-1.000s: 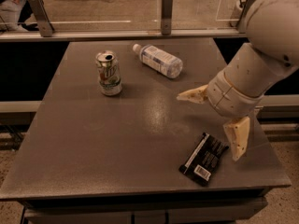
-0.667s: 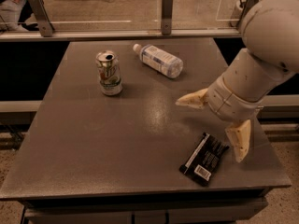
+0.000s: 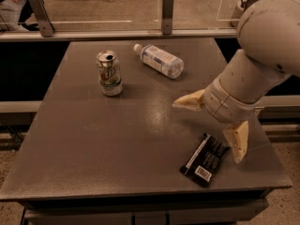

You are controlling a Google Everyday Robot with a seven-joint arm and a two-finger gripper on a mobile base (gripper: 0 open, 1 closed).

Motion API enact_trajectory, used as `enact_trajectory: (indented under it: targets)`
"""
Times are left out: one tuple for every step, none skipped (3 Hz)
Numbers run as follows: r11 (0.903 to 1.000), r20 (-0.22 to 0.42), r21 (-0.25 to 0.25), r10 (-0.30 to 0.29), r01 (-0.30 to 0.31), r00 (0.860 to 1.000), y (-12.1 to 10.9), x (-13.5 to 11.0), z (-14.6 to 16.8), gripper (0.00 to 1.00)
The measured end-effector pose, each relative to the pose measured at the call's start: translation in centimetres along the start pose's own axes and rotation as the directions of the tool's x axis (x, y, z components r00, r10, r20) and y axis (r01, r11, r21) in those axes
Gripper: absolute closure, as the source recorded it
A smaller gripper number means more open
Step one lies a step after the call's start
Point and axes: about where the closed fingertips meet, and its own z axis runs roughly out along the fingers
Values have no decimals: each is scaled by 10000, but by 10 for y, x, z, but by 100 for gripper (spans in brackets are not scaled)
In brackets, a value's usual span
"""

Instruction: Move rxbar chocolate near 7up can

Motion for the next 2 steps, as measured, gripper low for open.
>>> enact_trajectory:
  targets:
    - [9914, -569, -985, -922, 863, 9941, -3, -18, 8, 0]
    - [9618, -1004, -2289, -1770, 1504, 9791, -1, -21, 17, 0]
